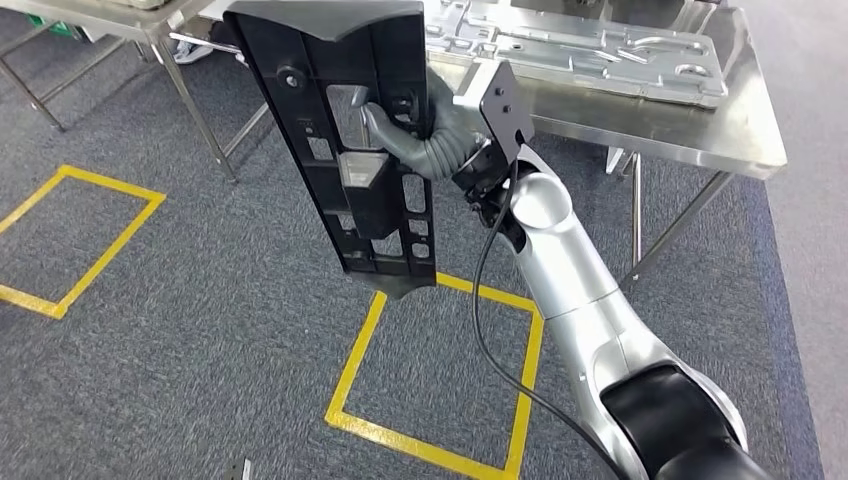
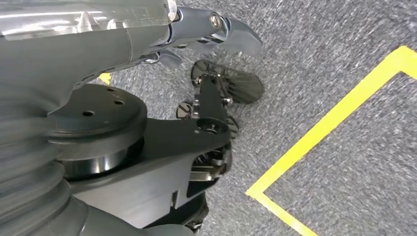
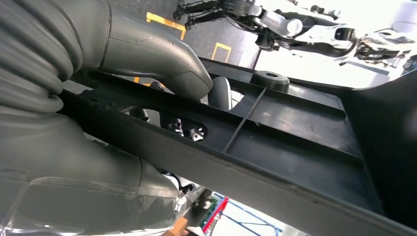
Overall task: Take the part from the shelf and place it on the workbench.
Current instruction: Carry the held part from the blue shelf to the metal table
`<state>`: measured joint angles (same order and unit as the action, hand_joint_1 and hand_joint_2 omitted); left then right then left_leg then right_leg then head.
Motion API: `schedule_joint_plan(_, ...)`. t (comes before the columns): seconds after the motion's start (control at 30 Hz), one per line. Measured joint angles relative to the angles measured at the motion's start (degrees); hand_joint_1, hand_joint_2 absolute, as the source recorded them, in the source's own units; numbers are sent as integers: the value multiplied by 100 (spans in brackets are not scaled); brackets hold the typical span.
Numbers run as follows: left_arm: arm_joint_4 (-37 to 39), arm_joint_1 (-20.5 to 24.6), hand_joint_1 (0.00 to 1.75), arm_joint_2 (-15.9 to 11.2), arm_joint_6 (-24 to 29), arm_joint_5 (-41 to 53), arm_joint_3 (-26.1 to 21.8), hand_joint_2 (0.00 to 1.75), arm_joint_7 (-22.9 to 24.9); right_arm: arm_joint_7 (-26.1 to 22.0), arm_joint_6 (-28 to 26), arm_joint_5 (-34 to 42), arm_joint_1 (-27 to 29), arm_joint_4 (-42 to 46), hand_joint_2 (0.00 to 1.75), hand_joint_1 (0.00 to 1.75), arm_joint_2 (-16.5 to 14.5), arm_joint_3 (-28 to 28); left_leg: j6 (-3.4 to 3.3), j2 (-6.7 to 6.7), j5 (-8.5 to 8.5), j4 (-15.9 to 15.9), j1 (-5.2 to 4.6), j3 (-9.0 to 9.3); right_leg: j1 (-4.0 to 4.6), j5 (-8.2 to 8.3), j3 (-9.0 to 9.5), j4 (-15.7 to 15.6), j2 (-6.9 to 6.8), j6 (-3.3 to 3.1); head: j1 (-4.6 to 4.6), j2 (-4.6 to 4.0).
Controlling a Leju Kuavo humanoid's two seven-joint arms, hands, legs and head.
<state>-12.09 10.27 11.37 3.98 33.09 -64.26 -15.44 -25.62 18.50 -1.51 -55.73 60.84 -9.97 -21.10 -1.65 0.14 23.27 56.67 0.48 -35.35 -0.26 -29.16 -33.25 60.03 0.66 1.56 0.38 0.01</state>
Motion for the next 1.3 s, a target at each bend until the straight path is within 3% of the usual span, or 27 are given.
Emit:
schedule_joint_plan(0.1,0,3,0,7,2,1,0,175,-1,-13,-1,5,-4,-23,175,175,5,1,-9,24,-10,-38,13,27,-42,-474,-575,1097,-7,34,4,0)
schedule_joint_plan(0.13,0,-1,0,8,2,2,-1,175,-1,-14,-1,6,10,-37,175,175,9,1,0,27,-2,-30,15,27,-62,-506,-715,1320,-10,50,4,0)
schedule_joint_plan(0.17,0,-4,0,11,2,4,-1,175,0,-14,-1,7,22,-50,175,175,13,1,17,29,11,-15,21,27,-83,-418,-747,1316,-18,65,4,-1)
schedule_joint_plan(0.23,0,-5,0,21,-1,10,-2,175,1,-17,-1,8,30,-62,175,175,17,1,75,30,56,45,42,27,-128,10,-484,666,-63,92,5,-1)
schedule_joint_plan(0.3,0,1,0,26,-4,26,-1,175,5,-24,-4,14,27,-64,175,175,20,1,154,30,108,120,41,12,-130,292,-191,10,-108,76,2,0)
schedule_joint_plan(0.33,0,3,0,25,-4,34,0,175,8,-27,-8,16,29,-66,175,175,23,2,192,32,124,145,36,5,-119,330,-133,-135,-112,47,-5,0)
schedule_joint_plan(0.43,0,4,0,27,-2,49,0,175,18,-28,-22,17,37,-66,175,175,33,5,298,51,131,136,47,6,-92,333,-145,-166,-61,-81,-23,0)
schedule_joint_plan(0.5,0,11,0,28,-2,52,0,175,19,-29,-33,16,33,-62,175,175,33,4,352,50,279,340,62,-72,-104,349,-126,-193,-45,-158,-31,0)
schedule_joint_plan(0.6,0,12,0,28,-1,53,0,175,22,-31,-65,5,42,-62,175,175,33,2,389,39,770,1401,68,-552,-86,343,-109,-202,-23,-217,-54,0)
schedule_joint_plan(0.67,0,6,0,28,2,51,0,175,26,-31,-84,-6,61,-70,175,175,33,1,381,38,842,1825,67,-786,-61,334,-102,-199,7,-232,-58,-1)
schedule_joint_plan(0.7,0,5,0,27,4,49,0,175,27,-31,-89,-8,65,-73,175,175,33,0,362,35,715,1706,66,-747,-52,327,-92,-197,27,-235,-61,-1)
schedule_joint_plan(0.8,0,8,0,24,9,42,0,175,27,-37,-93,-9,61,-74,175,175,33,-2,265,-41,166,589,50,-242,-33,292,-56,-191,85,-210,-57,-1)
schedule_joint_plan(0.87,0,9,0,23,14,34,0,175,26,-45,-96,-10,64,-74,175,175,33,-2,225,-85,102,210,23,-65,-30,286,-73,-190,113,-158,-61,-1)
schedule_joint_plan(0.97,0,7,0,27,19,10,-1,175,25,-56,-97,-15,71,-69,175,175,34,-1,166,-61,112,130,28,-28,-29,263,-89,-189,117,-58,-66,-1)
schedule_joint_plan(1.03,0,13,0,31,22,1,-2,175,20,-65,-98,-15,58,-61,175,175,37,1,103,-34,92,71,52,8,-25,47,-244,158,65,-12,-55,1)
schedule_joint_plan(1.1,0,14,0,32,22,-1,-2,175,15,-71,-99,-15,67,-58,175,175,40,1,66,-8,97,62,45,18,-33,-304,-623,925,16,11,-46,1)
schedule_joint_plan(1.13,0,10,0,32,22,-3,-2,175,14,-72,-99,-16,82,-58,175,175,43,1,59,4,103,64,40,20,-38,-414,-810,1274,9,20,-46,0)
schedule_joint_plan(1.17,0,5,0,32,22,-4,-2,175,14,-72,-99,-16,99,-58,175,175,47,1,55,15,109,69,38,22,-42,-419,-917,1449,4,24,-45,0)
schedule_joint_plan(1.2,0,3,0,32,22,-5,-2,175,14,-72,-100,-16,109,-58,175,175,51,1,57,23,117,78,37,26,-45,-310,-913,1392,-5,22,-45,0)
schedule_joint_plan(1.23,0,3,0,33,22,-6,-2,175,14,-73,-101,-17,111,-57,175,175,52,1,63,30,128,90,37,34,-46,-114,-795,1111,-23,11,-45,0)
schedule_joint_plan(1.3,0,7,0,35,22,-6,-2,175,13,-77,-101,-17,94,-56,175,175,52,1,94,41,164,128,20,46,-25,278,-411,283,-117,-33,-45,0)
